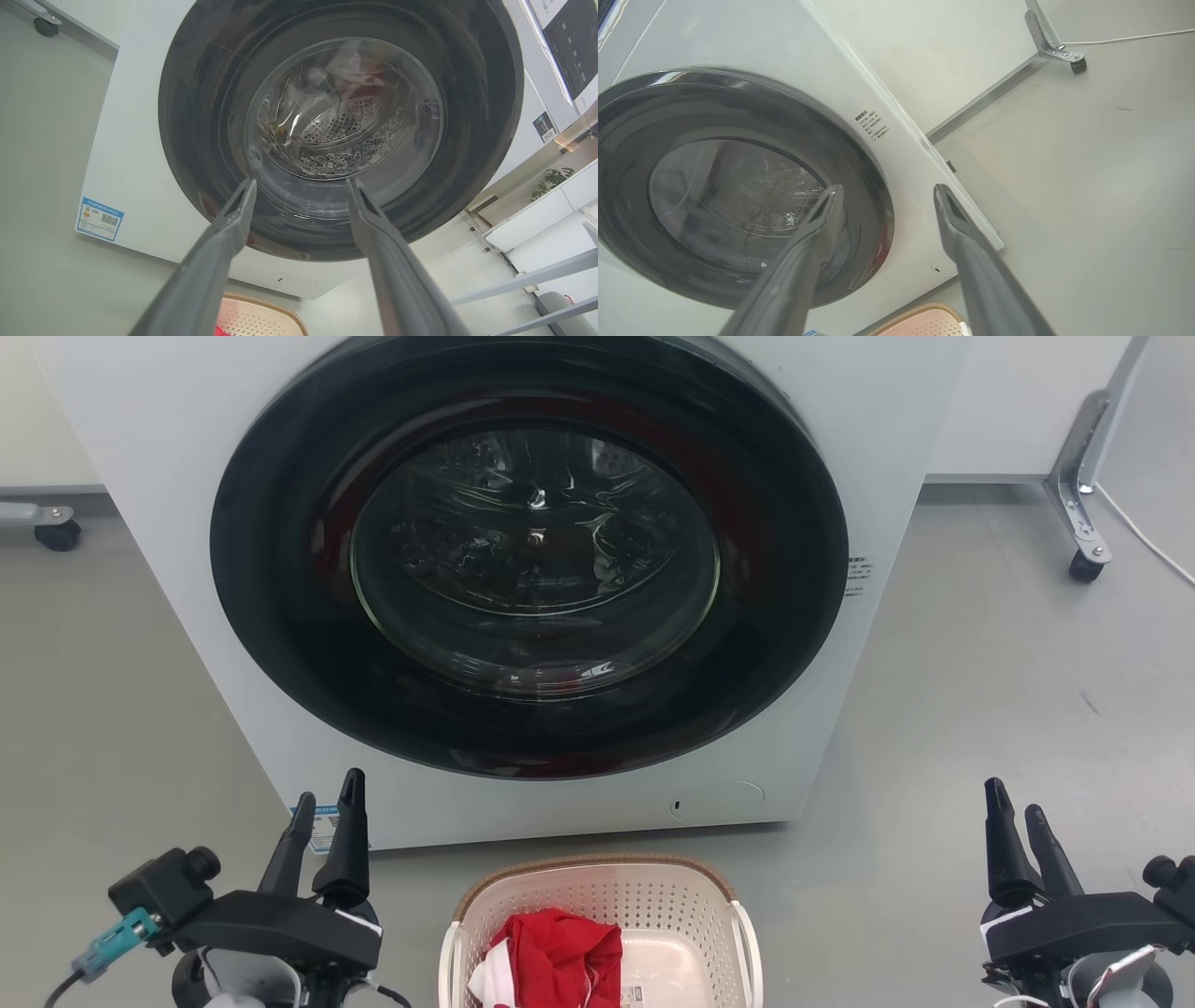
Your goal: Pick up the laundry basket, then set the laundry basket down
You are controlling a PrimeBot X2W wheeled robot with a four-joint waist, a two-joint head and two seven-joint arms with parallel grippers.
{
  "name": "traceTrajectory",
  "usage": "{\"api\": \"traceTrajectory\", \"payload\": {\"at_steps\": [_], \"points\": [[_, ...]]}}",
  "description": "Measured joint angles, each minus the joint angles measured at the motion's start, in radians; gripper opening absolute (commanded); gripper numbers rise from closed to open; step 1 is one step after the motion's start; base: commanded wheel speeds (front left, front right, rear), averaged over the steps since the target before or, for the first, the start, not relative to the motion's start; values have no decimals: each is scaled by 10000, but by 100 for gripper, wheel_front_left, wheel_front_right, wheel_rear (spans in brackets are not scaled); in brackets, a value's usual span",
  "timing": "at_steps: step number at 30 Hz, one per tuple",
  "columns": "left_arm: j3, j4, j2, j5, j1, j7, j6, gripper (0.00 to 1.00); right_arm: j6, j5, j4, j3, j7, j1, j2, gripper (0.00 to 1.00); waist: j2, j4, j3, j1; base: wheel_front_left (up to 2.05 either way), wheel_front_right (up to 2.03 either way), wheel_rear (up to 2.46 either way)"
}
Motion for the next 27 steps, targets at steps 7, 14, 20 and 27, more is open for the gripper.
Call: {"api": "traceTrajectory", "payload": {"at_steps": [7,14,20,27], "points": [[-372,-148,159,1227,-12,-293,268,100,-171,-1302,-142,372,-265,-1,-178,100,0,7,16,0,0,0,0],[-667,-238,196,2236,-13,-543,439,100,-270,-2313,-165,665,-537,-1,-274,100,0,9,35,0,0,0,0],[-922,-242,213,2976,-14,-734,621,100,-359,-3177,-159,886,-759,-4,-345,100,0,15,44,0,0,0,0],[-1256,-213,301,3960,-15,-1055,800,100,-481,-4171,-54,1124,-1070,-4,-420,100,0,29,57,0,0,0,0]]}}
